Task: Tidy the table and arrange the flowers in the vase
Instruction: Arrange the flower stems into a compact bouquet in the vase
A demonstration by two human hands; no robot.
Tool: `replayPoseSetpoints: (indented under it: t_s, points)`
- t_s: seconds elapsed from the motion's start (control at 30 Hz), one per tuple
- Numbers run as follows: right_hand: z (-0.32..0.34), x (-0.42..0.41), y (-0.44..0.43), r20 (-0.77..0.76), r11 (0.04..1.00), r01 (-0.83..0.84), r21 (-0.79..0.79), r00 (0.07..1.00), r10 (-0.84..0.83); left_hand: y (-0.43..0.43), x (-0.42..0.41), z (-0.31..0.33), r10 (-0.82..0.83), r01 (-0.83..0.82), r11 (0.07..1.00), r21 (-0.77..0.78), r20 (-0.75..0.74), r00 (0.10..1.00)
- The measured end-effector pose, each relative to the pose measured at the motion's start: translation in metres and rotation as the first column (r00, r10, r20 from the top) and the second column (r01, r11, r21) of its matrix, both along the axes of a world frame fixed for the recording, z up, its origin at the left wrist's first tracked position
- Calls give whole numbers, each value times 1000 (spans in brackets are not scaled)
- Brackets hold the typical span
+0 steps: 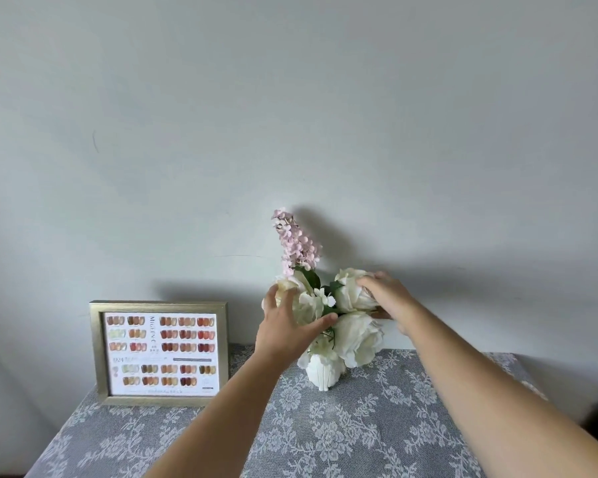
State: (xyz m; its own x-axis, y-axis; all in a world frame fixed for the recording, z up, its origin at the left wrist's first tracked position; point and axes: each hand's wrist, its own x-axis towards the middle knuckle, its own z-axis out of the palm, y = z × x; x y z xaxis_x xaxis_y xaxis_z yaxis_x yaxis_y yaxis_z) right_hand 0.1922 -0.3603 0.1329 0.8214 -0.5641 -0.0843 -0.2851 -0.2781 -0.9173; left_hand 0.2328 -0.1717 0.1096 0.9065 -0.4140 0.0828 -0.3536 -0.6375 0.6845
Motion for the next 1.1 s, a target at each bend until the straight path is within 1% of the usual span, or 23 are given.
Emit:
replayPoseSetpoints:
  t_s: [0.07,0.1,0.2,0.23,0.4,0.47,0.57,0.63,0.73,0.8,0.9,1.0,1.1]
  points:
    - [1,3,4,38,1000,-16,21,999,15,0,-1,1,-18,18,1000,-13,3,1000]
    - [1,5,7,44,1000,-24,0,999,24,1,-1,1,-25,25,999,-24,7,1000]
    - [1,8,20,18,982,-50,-180,998,54,3,2,-2,-51,52,997,-49,6,999]
    - [1,9,25,21,977,-42,-210,999,48,4,3,-3,-59,59,997,-54,1,998]
    - [0,4,32,88,963,3,-270,996,22,7,5,-3,-96,95,994,-50,-20,995]
    - [-2,-1,29,89,951,6,-310,996,22,8,6,-3,-73,73,997,-37,0,997]
    - [-11,-8,24,95,917,24,-398,995,16,10,7,-3,24,-26,1000,18,83,996]
    - [-19,-12,23,153,919,11,-394,987,54,11,7,-4,56,-56,998,2,100,993]
    - [-28,-19,31,227,898,-44,-438,961,158,9,5,-8,11,-10,1000,-20,58,998]
    - [-36,-19,37,264,899,-60,-435,946,190,8,2,-12,-25,25,1000,-13,58,998]
    - [-43,-15,40,287,882,-70,-466,931,226,8,0,-13,-22,23,1000,-17,73,997]
    - [-42,-18,35,302,864,-37,-502,929,215,13,0,-13,1,2,999,-33,84,996]
    - [-49,-32,32,374,833,74,-548,913,164,21,0,-17,38,-23,994,-104,144,989]
